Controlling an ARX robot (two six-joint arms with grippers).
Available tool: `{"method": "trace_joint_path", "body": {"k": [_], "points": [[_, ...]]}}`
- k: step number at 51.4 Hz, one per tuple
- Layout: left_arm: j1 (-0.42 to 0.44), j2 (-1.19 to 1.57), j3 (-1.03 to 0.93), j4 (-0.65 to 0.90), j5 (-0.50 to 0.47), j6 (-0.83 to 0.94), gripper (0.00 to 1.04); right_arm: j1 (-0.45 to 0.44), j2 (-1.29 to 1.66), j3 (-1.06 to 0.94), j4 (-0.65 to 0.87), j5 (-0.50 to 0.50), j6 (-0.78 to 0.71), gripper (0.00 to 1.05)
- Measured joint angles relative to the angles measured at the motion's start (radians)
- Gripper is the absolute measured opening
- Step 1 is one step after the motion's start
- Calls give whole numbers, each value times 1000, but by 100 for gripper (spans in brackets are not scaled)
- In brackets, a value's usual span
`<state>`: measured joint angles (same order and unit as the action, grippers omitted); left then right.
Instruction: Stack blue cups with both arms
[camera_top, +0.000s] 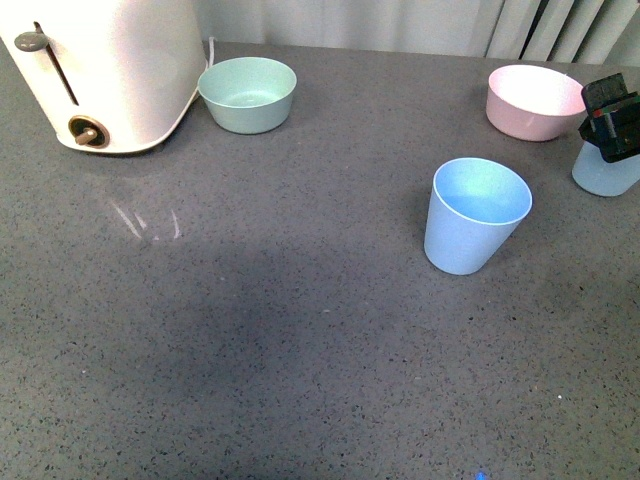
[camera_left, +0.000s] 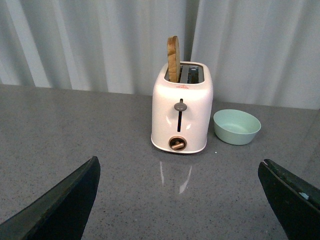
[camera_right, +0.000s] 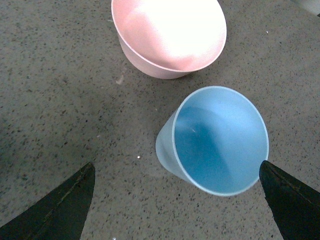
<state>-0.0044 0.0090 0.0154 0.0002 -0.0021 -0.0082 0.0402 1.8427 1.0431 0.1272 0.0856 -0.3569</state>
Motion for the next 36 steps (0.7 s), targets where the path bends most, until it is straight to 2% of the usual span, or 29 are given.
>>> {"method": "trace_joint_path", "body": {"k": [16,21,27,31,36], "points": [[0,0,0,0,0,0,96,26,126,116,-51,12,-4,96],[0,0,0,0,0,0,96,30,148,134,-62,27,-5,79],[0,0,0,0,0,0,96,29,166,138,-65,30,-2,55],[0,0,0,0,0,0,96,26,171,137,-65,30,2,44],[0,0,0,0,0,0,96,16,171,124,-58,23,13,23]]}}
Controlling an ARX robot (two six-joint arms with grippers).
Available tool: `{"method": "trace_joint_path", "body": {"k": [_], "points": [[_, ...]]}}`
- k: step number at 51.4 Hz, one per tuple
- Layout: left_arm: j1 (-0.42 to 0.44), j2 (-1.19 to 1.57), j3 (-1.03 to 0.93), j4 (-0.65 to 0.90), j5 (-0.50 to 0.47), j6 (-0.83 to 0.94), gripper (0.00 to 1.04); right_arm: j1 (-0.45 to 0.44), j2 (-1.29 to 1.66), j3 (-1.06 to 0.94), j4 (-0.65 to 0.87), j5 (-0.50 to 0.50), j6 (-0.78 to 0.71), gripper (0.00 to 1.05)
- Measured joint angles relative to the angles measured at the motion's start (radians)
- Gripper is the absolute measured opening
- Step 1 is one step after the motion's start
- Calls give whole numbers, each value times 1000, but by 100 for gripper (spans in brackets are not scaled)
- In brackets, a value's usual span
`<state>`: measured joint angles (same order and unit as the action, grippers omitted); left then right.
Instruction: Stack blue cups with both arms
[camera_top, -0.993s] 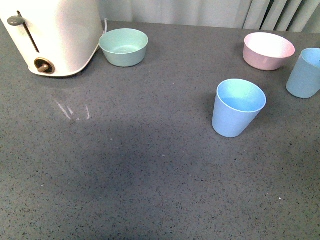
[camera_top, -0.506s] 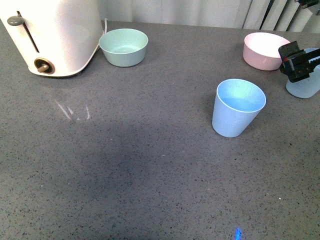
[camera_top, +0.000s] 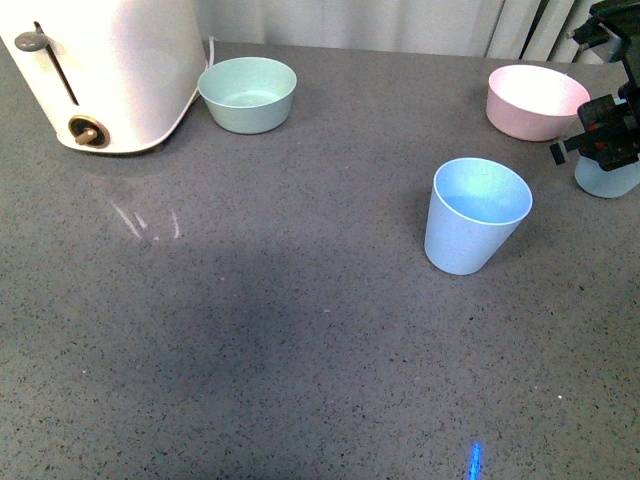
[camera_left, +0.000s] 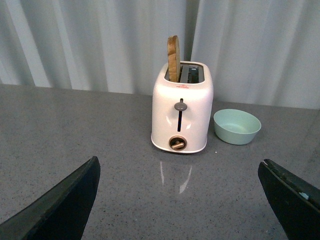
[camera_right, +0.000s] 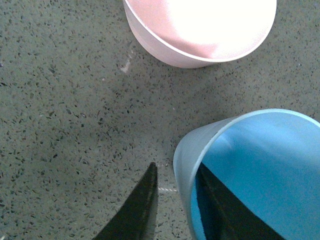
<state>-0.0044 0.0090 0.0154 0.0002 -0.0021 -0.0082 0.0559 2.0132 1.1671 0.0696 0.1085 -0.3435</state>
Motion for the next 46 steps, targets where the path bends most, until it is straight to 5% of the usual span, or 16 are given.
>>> {"method": "trace_joint_path", "body": {"k": [6,17,26,46], "points": [[0,0,0,0,0,0,96,-15,-19,-40,5,-18,3,1],[0,0,0,0,0,0,96,-38,-205,-151,-14,-207,10,2],[0,0,0,0,0,0,96,40,-416,-224,-77,-380,6,2],[0,0,0,0,0,0,96,233,-529,-291,-110,-399,-25,2]]}}
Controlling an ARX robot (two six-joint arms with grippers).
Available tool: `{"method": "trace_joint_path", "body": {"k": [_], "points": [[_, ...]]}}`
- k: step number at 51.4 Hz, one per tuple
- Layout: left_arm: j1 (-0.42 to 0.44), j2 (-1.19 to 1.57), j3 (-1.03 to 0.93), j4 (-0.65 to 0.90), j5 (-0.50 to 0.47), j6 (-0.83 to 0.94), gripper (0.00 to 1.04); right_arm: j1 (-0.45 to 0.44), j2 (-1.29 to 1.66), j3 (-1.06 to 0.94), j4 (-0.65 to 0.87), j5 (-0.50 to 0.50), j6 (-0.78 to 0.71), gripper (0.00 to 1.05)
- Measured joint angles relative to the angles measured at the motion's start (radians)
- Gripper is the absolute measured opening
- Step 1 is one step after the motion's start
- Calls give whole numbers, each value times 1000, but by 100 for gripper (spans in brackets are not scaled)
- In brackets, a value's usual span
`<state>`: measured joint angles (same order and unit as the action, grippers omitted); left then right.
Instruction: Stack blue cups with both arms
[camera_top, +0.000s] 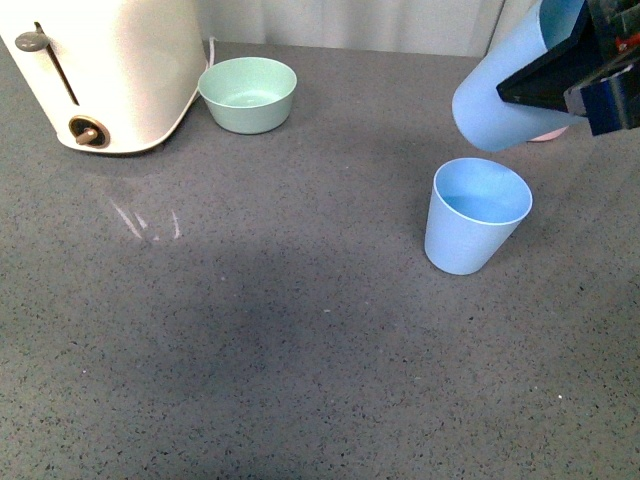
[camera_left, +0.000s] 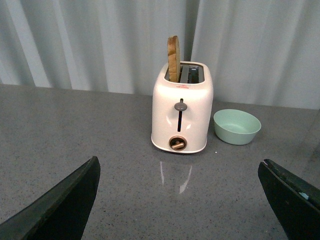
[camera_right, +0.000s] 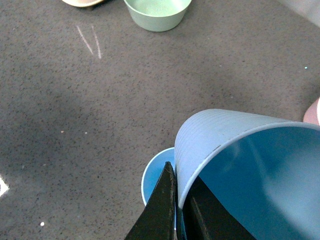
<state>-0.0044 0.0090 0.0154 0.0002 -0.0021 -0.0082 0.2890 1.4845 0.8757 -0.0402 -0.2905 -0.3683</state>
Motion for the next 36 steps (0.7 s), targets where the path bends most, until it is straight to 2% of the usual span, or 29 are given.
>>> {"method": "trace_joint_path", "body": {"k": [30,36], "points": [[0,0,0,0,0,0,96,21,69,-41,1,51,-48,2],[0,0,0,0,0,0,96,21,73,-42,13,52,-47,17]]}}
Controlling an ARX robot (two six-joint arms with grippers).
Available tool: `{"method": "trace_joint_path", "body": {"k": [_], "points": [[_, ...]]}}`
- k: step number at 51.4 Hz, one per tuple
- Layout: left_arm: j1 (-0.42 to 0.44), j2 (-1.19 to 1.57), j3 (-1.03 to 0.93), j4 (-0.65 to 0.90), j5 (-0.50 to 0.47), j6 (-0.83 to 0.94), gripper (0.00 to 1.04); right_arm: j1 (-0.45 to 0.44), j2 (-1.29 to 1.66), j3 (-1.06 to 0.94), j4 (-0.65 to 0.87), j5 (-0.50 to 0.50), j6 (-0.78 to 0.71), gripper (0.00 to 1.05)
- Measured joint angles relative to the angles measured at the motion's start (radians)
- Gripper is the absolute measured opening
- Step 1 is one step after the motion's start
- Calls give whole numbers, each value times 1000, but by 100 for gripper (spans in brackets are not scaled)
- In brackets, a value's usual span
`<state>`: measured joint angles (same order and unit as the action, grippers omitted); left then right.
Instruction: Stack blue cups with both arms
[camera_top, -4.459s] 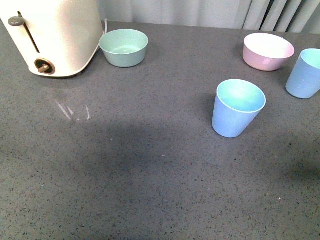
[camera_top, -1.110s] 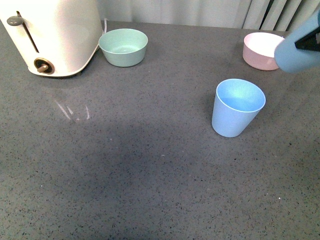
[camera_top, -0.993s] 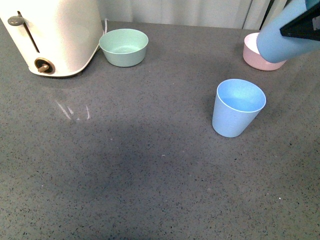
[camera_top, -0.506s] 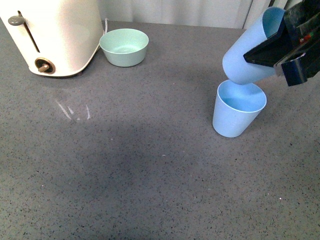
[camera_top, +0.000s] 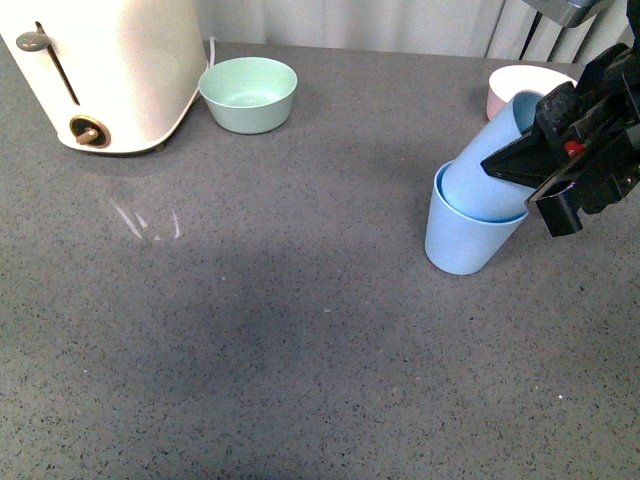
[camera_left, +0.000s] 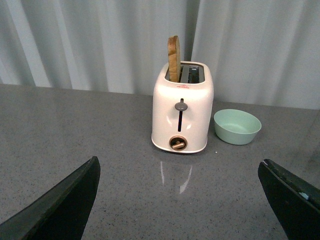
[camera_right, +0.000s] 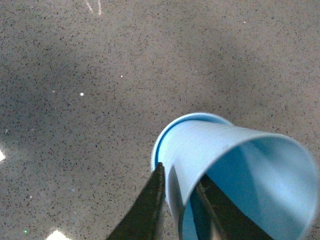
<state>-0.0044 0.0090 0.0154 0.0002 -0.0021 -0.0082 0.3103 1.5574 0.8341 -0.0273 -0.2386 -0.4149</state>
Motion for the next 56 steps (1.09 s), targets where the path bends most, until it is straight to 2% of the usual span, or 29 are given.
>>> {"method": "trace_joint_path", "body": {"k": [10,16,20,25,27,30,32,33,34,38,47,50,52,56], "points": [[0,0,0,0,0,0,96,-13,-10,-10,45,-9,23,42],[0,0,0,0,0,0,96,-49,-54,-32,114,-24,80,58],[0,0,0,0,0,0,96,-111,-145,-79,204,-43,160,73],[0,0,0,0,0,0,96,-201,-291,-184,310,-11,223,94],[0,0,0,0,0,0,96,-224,-329,-225,325,-4,236,97],[0,0,0,0,0,0,96,-232,-341,-247,327,-3,239,95],[0,0,0,0,0,0,96,-215,-330,-290,446,105,280,90],[0,0,0,0,0,0,96,-208,-328,-332,560,191,311,85],[0,0,0,0,1,0,96,-206,-328,-360,628,236,323,82],[0,0,0,0,0,0,96,-209,-345,-445,793,321,365,69],[0,0,0,0,0,0,96,-231,-459,-560,852,315,397,39],[0,0,0,0,0,0,96,-243,-499,-607,847,306,401,25],[0,0,0,0,0,0,96,-275,-527,-631,838,251,401,17],[0,0,0,0,0,0,96,-303,-585,-666,822,243,399,1]]}}
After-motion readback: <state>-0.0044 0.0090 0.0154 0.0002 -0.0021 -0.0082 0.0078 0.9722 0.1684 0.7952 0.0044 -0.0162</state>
